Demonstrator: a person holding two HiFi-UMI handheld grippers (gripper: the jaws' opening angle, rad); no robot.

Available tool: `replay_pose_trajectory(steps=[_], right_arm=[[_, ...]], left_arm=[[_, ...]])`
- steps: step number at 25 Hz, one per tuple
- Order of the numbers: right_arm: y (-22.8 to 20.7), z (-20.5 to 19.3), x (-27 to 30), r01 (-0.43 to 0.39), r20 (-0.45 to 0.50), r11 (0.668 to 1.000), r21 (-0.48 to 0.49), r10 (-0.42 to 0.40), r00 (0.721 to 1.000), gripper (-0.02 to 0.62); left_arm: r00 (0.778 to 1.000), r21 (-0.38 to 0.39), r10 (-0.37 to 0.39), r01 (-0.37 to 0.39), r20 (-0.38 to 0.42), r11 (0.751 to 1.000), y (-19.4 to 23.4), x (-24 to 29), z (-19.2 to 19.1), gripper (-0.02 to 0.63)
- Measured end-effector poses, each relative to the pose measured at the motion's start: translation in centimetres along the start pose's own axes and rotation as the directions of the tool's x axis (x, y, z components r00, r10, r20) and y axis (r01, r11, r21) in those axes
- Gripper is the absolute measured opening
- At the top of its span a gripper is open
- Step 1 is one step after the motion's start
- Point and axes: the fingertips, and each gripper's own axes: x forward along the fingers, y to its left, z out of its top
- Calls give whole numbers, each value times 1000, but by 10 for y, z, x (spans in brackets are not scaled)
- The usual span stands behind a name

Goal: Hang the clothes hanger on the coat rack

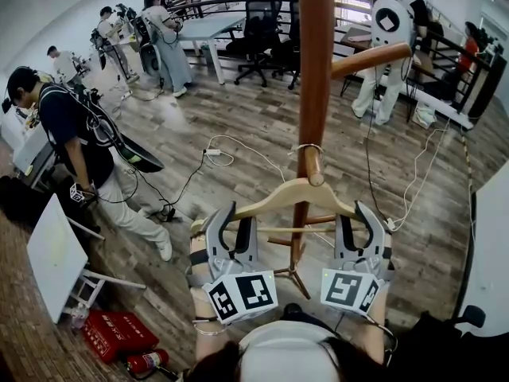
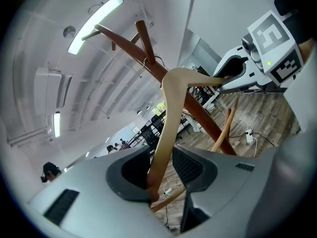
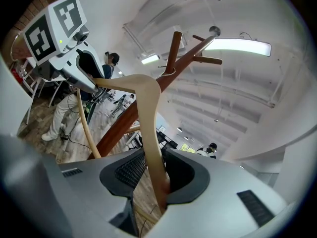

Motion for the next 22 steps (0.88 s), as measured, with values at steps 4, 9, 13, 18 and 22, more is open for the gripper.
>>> replay_pose_trajectory(steps=[4,9,13,18,22], right_arm=[[-3,1,-1,21,7,1000,1,-21,1000,137],[-1,4,-3,-3,25,999,37,2,1000,137],[-1,2,-7,-10,26,998,58,8,1000,138],[3,2,-12,-14,35,997,70,11,999,139],[3,2,-18,-18,40,996,82,15,999,139]], left_arm=[[1000,2,16,-16,15,1000,-1,1,0,143],[999,-16,7,-6,35,1000,-2,-1,0,143],[999,-35,-2,4,53,999,-4,-5,3,143],[998,-34,-2,4,63,999,-4,-12,1,143],[998,-28,0,1,58,1000,-4,-16,-1,143]])
